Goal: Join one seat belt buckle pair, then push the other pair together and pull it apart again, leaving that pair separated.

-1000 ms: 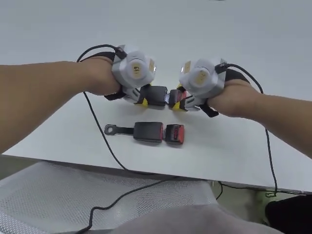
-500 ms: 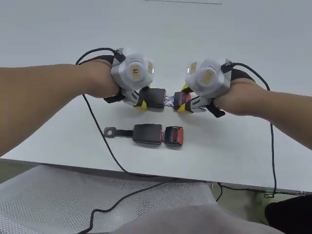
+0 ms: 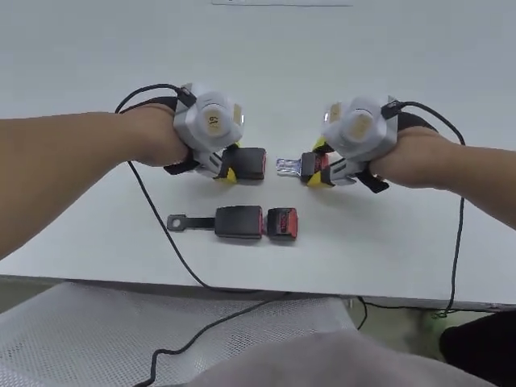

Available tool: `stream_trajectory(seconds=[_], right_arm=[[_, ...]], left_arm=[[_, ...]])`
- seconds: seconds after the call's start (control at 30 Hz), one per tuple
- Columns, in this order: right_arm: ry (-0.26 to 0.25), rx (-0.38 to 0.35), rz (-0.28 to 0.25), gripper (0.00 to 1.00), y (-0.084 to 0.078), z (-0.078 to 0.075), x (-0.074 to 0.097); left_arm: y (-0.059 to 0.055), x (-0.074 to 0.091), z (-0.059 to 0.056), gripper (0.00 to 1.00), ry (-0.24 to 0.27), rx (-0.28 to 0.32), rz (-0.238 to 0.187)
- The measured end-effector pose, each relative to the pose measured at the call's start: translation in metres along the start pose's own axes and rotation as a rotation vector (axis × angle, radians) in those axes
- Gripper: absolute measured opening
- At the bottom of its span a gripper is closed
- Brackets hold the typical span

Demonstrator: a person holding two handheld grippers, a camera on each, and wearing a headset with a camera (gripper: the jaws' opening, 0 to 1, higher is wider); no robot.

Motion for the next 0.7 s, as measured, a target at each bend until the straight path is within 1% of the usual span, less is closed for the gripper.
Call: stream_trajectory(seconds=[0.2, 0.37, 0.5, 0.57, 0.63, 0.7], right_arm=[[-0.006, 0.006, 0.03, 0.32, -0.019, 0.002, 0.018], [-0.024, 0.008, 0.06, 0.32, -0.037, 0.002, 0.035], [-0.028, 0.011, 0.086, 0.33, -0.047, 0.003, 0.045], [-0.032, 0.012, 0.108, 0.33, -0.054, 0.003, 0.049], [-0.035, 0.002, 0.097, 0.34, -0.057, 0.003, 0.052], [-0.042, -0.006, 0.107, 0.34, -0.06, 0.002, 0.054]], left_arm=[[0.001, 0.0, -0.001, 0.32, 0.007, 0.01, 0.01], [0.001, 0.0, -0.002, 0.32, 0.019, 0.026, 0.011], [0.0, 0.001, -0.002, 0.32, 0.017, 0.027, 0.007], [0.0, 0.001, -0.002, 0.32, 0.019, 0.033, 0.005], [0.0, 0.001, -0.002, 0.33, 0.022, 0.034, 0.008], [0.0, 0.001, -0.002, 0.33, 0.025, 0.036, 0.011]])
Point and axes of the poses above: the centre of the closed fingertips' face, and the gripper's own axes: x roughly backward along the fingers, z roughly to its left, y roughly out of its top, the point moved 10 cm from there along x, roughly backward along the fingers, and after that the axes turned 11 degrees about -z, right-handed, at the moved point
